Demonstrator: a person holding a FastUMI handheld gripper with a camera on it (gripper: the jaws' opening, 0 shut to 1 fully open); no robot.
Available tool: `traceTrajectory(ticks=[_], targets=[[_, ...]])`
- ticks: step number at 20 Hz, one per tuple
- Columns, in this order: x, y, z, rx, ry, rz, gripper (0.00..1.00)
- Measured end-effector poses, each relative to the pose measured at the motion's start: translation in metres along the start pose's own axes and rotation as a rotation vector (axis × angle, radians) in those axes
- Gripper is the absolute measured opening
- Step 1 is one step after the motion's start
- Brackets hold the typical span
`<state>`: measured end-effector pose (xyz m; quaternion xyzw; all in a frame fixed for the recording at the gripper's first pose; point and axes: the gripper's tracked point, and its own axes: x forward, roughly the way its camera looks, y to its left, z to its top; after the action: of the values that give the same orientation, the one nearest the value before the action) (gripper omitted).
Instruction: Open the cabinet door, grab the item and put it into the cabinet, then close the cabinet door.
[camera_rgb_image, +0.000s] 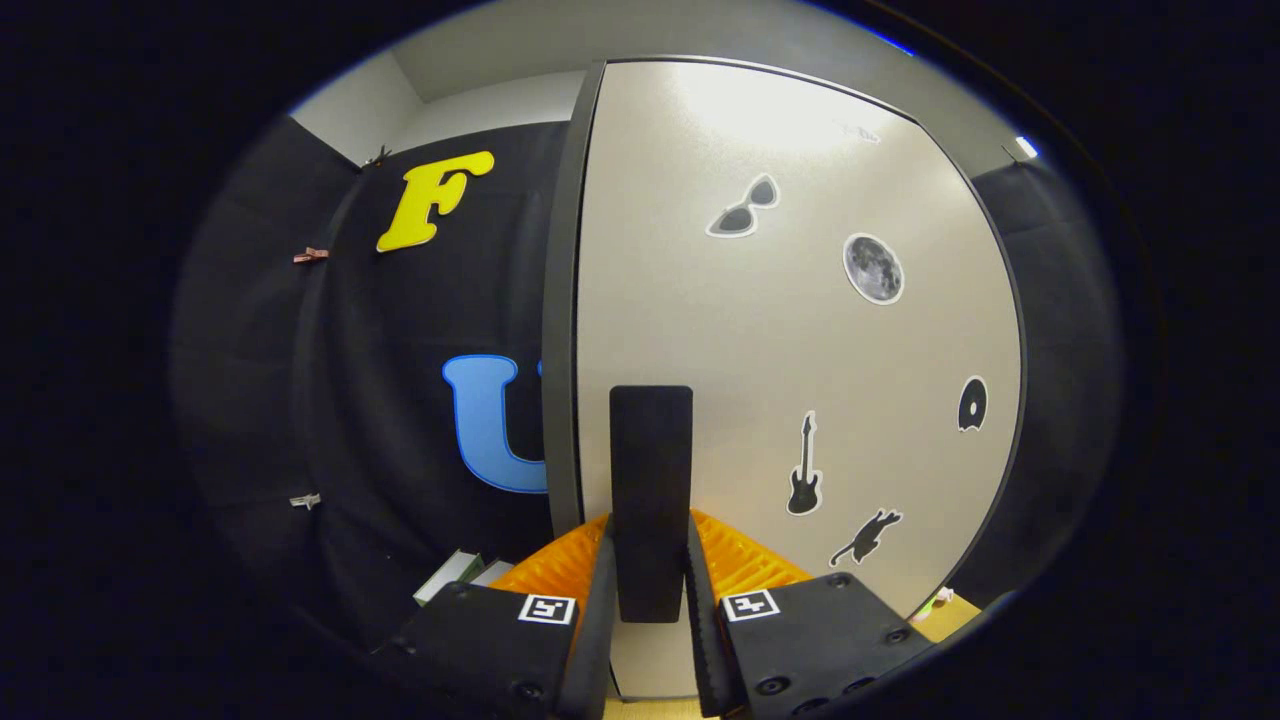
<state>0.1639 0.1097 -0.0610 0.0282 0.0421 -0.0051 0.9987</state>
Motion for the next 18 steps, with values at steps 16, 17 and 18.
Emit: traceTrajectory(ticks=[16,17,18], targets=[[-0.052,-0.003,0.005,-0.007,0.032,0.110,0.16],[-0.063,-0.005,0.005,-0.003,0.032,0.114,0.16],[-0.073,-0.006,0.006,0.001,0.030,0.115,0.16]])
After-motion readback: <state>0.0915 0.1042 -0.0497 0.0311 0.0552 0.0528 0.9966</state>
